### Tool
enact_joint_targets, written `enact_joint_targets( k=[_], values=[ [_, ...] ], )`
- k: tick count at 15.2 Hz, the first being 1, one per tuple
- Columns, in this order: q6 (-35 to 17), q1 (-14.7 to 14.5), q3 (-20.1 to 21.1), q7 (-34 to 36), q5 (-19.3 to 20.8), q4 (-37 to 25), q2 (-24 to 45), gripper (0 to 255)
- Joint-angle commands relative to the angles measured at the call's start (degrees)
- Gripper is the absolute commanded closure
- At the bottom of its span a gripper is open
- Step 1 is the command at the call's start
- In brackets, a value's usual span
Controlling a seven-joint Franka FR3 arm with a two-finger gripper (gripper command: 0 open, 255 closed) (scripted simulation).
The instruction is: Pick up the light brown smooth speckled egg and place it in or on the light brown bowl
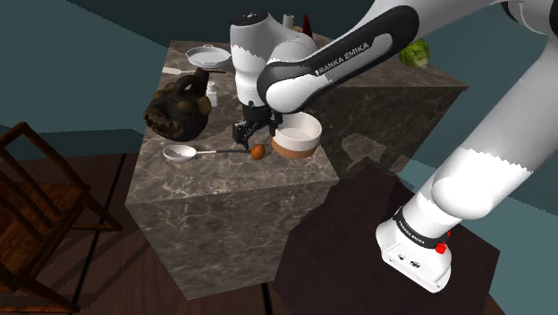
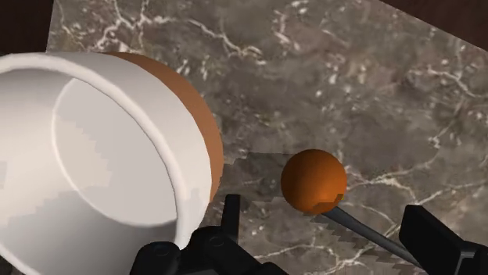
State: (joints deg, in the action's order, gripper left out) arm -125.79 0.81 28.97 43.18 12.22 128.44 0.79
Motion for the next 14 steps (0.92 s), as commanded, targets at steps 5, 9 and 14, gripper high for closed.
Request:
enact_joint_targets(
  k=[5,9,14],
  values=[
    [-3.4,-0.4,-0.1,3.9,4.2,-0.4,4.8,0],
    [-5.7,-0.4,-0.6,5.0,6.0,0.5,6.7,0],
    [-5.7,-0.4,-0.6,5.0,6.0,0.5,6.7,0]
  ],
)
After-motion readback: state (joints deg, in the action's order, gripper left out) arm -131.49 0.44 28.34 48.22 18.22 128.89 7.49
